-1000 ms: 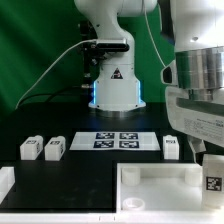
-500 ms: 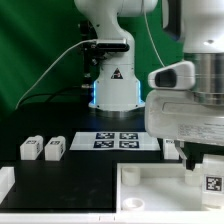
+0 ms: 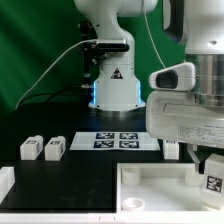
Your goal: Assemble one leg
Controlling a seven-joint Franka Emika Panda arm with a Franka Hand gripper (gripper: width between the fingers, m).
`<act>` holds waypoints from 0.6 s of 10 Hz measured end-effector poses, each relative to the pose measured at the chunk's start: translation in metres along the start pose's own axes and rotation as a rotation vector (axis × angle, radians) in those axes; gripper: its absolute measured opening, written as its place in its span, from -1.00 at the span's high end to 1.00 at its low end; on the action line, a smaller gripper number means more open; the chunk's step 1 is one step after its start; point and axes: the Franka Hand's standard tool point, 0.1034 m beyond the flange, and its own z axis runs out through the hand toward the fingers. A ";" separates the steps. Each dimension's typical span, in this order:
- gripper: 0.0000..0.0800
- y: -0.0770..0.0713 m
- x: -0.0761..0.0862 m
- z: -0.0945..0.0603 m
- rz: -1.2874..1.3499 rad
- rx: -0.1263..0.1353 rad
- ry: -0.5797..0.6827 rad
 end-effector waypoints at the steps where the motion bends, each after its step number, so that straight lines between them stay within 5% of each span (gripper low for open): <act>1: 0.27 0.002 0.002 0.000 0.133 0.007 -0.004; 4: 0.27 0.009 0.007 0.002 0.710 0.047 -0.029; 6: 0.27 0.008 0.003 0.003 1.096 0.099 -0.052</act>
Offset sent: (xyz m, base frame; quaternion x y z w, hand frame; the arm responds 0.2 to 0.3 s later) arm -0.0057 -0.0045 -0.0122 0.0259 -0.0066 0.3992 0.9165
